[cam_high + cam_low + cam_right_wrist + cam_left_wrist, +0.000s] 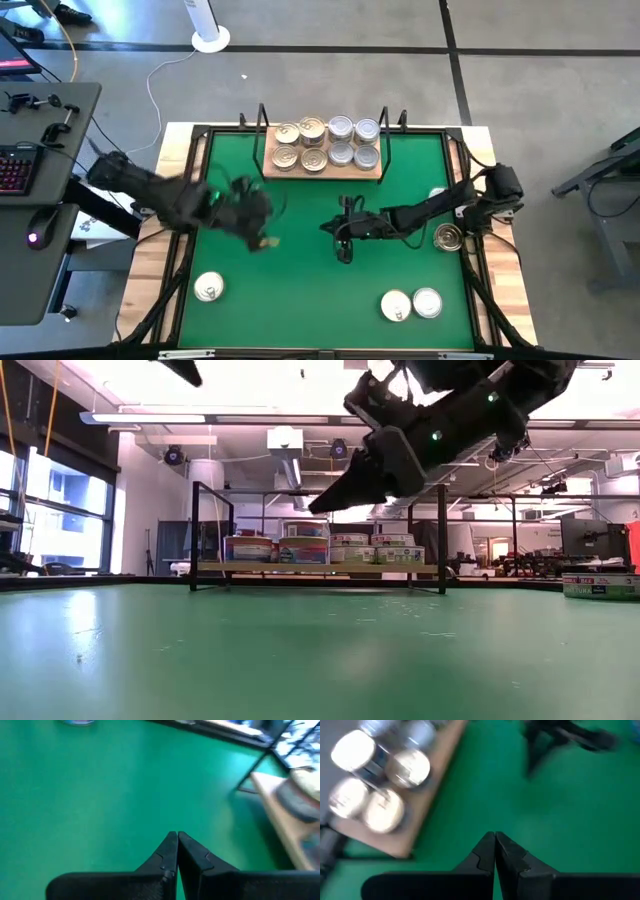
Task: Stack canned seafood by type on shelf
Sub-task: Stack the green tuna can on top of the other green tuna can on the shelf
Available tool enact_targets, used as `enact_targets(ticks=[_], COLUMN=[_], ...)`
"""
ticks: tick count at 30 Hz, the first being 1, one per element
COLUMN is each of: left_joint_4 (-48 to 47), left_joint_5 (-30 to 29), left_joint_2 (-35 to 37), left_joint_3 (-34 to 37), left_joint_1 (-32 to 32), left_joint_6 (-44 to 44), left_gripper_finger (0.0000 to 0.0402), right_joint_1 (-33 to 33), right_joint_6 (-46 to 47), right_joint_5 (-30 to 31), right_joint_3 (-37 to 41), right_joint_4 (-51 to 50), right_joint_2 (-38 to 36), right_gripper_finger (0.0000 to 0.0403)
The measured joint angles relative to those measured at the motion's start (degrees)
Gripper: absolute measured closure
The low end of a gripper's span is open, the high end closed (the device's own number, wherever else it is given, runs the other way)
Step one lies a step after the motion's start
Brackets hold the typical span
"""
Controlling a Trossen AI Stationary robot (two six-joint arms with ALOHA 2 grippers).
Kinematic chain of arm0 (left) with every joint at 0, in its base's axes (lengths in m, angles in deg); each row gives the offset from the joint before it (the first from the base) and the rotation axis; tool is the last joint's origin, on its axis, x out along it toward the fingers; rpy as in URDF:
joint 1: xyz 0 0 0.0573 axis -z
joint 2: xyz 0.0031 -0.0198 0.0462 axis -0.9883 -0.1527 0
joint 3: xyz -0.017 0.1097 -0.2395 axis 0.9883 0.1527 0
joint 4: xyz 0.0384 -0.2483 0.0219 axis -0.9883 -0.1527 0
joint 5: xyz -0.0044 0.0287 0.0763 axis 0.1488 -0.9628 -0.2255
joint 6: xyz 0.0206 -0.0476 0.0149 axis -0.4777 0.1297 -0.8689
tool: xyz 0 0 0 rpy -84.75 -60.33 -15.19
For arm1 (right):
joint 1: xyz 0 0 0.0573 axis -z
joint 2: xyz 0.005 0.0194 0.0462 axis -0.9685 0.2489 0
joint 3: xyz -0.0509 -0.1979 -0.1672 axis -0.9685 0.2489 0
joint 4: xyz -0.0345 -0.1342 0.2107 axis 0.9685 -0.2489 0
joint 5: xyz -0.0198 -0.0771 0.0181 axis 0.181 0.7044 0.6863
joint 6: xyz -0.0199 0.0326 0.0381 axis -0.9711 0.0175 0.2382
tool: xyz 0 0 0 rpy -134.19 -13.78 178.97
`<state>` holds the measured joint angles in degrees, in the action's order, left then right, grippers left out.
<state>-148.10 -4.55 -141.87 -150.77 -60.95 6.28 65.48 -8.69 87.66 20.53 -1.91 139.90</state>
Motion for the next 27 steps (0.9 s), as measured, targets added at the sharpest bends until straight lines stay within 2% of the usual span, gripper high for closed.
enact_targets(ticks=[3,5,10,13,15,18,21,24,27], left_joint_4=[-2.91,-5.57,-10.81,-12.22,-12.24,-11.49,-8.63,0.27,13.59], left_joint_5=[-0.49,-0.91,1.32,2.18,0.77,-5.08,-9.64,-14.13,-14.15], left_joint_2=[-1.92,-3.98,-10.44,-14.19,-16.50,-20.05,-23.29,-24.00,-22.42], left_joint_3=[0.00,0.02,0.04,0.06,0.05,0.05,0.36,3.99,9.94], left_joint_1=[8.31,13.14,21.93,24.95,25.81,26.44,26.09,25.00,22.77], left_joint_6=[12.29,20.42,37.39,44.86,48.31,51.44,49.00,42.61,34.44], left_gripper_finger=[0.0402,0.0402,0.0402,0.0402,0.0402,0.0402,0.0402,0.0402,0.0401], right_joint_1=[-1.81,-2.87,-5.24,-7.29,-8.86,-10.87,-11.89,-12.34,-13.58], right_joint_6=[-0.80,-1.47,1.97,4.17,4.43,4.57,4.91,4.92,5.19], right_joint_5=[5.73,7.40,7.60,6.21,4.14,-0.68,-6.03,-8.73,-8.37], right_joint_3=[1.48,4.77,15.53,20.07,21.97,23.74,24.35,23.02,17.94], right_joint_4=[0.74,3.07,4.89,4.76,4.50,4.47,4.12,2.33,-7.16], right_joint_2=[-1.55,-4.01,-14.67,-20.82,-24.18,-27.70,-29.03,-29.03,-29.11], right_gripper_finger=[0.0402,0.0402,0.0402,0.0402,0.0402,0.0402,0.0402,0.0401,0.0387])
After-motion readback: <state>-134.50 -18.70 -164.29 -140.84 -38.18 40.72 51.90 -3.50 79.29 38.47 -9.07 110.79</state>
